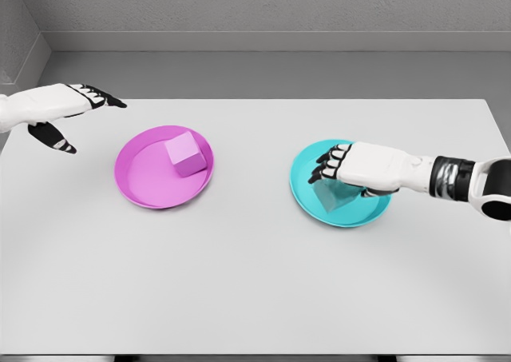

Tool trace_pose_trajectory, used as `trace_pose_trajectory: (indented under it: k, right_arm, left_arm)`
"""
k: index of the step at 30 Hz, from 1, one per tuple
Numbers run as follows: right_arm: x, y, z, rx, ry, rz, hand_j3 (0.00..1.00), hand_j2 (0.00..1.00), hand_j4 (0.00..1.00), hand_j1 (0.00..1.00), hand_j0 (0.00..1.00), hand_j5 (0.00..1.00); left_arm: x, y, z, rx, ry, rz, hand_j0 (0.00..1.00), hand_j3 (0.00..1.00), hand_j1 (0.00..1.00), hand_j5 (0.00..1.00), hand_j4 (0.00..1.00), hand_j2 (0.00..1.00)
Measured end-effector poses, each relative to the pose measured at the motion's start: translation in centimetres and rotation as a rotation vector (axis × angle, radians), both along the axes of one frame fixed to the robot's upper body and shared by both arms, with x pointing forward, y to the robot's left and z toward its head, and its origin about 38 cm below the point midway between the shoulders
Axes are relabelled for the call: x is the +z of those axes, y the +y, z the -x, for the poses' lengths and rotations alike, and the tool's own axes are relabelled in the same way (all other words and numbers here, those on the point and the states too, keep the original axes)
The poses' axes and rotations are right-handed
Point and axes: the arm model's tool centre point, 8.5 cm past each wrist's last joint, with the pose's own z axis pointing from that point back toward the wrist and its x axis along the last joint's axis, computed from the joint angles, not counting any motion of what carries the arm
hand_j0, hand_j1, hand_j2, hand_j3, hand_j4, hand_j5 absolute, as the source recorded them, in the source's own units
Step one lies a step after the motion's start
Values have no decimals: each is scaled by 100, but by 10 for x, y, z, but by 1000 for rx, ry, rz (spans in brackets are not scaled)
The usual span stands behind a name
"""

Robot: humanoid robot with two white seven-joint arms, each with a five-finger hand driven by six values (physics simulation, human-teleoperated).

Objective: Place the blocks in the corresponding plates according to their colors

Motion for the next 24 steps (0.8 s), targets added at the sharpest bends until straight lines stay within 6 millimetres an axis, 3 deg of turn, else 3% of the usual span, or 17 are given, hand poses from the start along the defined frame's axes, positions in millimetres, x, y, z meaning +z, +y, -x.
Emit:
trace_pose_trajectory:
  k: [7, 9, 13, 16, 20, 24]
  right_arm:
    - [3, -10, -10, -40, -4, -3, 100, 100, 100, 100, 100, 100]
    - [9, -24, -12, -78, -17, -15, 100, 100, 100, 100, 100, 100]
    - [11, -71, -1, -201, -8, -62, 100, 100, 100, 100, 100, 100]
    - [39, -97, -4, -263, -61, -101, 100, 100, 100, 100, 100, 100]
    - [44, -116, 2, -308, -64, -123, 100, 100, 100, 100, 100, 100]
    - [51, -120, 2, -318, -80, -134, 100, 100, 100, 100, 100, 100]
  left_arm:
    - [3, 4, 1, 8, -3, 0, 100, 100, 100, 100, 100, 100]
    - [4, 7, 1, 12, -3, -1, 100, 100, 100, 100, 100, 100]
    - [5, 11, 2, 19, -4, -5, 100, 100, 100, 100, 100, 100]
    - [7, 13, 3, 23, -4, 1, 100, 100, 100, 100, 100, 100]
    - [7, 13, 3, 25, -4, 3, 100, 100, 100, 100, 100, 100]
    - [7, 14, 3, 25, -4, 4, 100, 100, 100, 100, 100, 100]
